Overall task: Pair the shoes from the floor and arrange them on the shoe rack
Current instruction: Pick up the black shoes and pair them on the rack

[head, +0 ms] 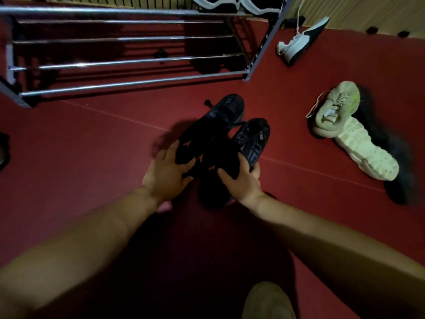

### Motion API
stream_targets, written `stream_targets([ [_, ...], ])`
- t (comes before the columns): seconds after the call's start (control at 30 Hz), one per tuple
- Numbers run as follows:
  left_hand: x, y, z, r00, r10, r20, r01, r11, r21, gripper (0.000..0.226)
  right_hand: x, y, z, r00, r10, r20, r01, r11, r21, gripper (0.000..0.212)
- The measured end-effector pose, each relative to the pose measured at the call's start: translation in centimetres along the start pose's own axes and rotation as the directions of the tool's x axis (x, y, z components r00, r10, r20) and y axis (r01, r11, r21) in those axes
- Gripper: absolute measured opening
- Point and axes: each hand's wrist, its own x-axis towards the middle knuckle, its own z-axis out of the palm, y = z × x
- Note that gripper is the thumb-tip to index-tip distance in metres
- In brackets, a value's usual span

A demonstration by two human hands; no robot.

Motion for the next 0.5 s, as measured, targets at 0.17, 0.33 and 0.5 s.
stream_targets([
  [0.17, -3.3, 1.1, 1.7, 0.992, -0.092, -0.091, 0.081, 0.989, -0.12, 0.043, 0.6, 1.0, 0.1, 0.974, -0.224, -0.037, 0.194, 0.907, -0.374, 0.099],
  [0.33, -2.1, 2.5, 0.8, 0.955, -0.288, -0.073, 0.265, 0.937, -0.227, 0.055, 2.9, 1.3, -2.7, 0.935, -0.346, 0.076, 0.35, 0.87, -0.349, 0.094],
  [0.5, 0.9, 3.6, 0.4, 0.952, -0.296, 0.079, 0.306, 0.924, -0.229, 0.097, 0.4, 1.0, 0.9, 0.983, -0.177, 0.049, 0.182, 0.912, -0.368, 0.104],
])
